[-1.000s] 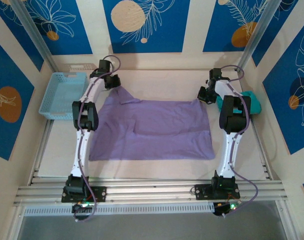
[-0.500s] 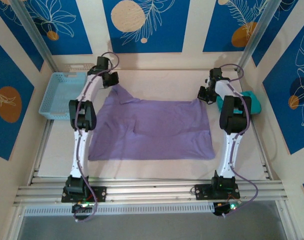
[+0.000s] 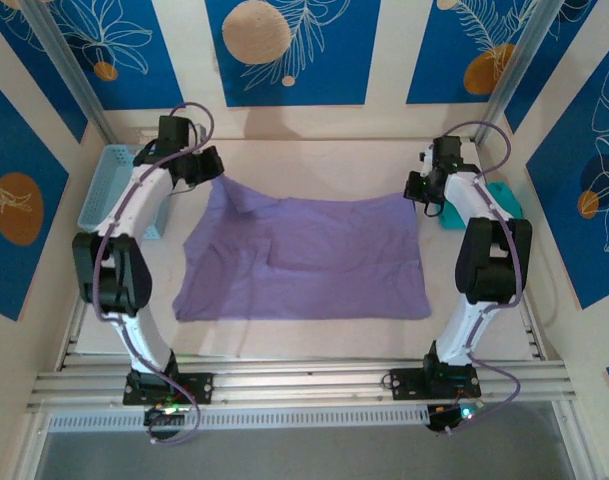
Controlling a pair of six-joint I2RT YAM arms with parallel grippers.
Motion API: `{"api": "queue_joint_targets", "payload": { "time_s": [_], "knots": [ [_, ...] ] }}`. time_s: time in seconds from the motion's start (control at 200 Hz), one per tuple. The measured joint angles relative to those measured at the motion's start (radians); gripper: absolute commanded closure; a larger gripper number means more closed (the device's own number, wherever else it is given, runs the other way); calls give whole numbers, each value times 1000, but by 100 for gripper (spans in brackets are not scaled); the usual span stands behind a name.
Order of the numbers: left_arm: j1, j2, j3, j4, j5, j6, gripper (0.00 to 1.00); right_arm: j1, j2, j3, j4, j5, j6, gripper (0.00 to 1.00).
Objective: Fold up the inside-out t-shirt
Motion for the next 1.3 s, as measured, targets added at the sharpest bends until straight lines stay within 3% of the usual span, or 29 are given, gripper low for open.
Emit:
{"api": "queue_joint_targets", "payload": {
  "time_s": [0.21,0.375,0.895,0.955,1.045,1.18,1.23,1.3],
  "knots": [
    [60,-253,-287,10,40,-38,100,-27,-97,-123,-13,30,21,100],
    [140,-404,-407,-10,83,-53,100,-66,-205,-245,-19,33,54,100],
    [158,-620,-628,-179,128,-2,100,-69,-409,-515,-29,48,141,100],
    [158,-637,-671,-190,129,6,100,-68,-427,-562,-27,51,156,95],
    [158,-662,-735,-200,136,12,100,-68,-478,-630,-20,56,183,71],
    [158,-674,-798,-203,159,11,100,-35,-634,-705,-1,85,209,50],
    [158,-674,-805,-202,168,11,100,22,-719,-722,18,97,207,42],
    [158,-673,-805,-196,180,11,100,156,-810,-729,66,108,183,39]
  ]
}}
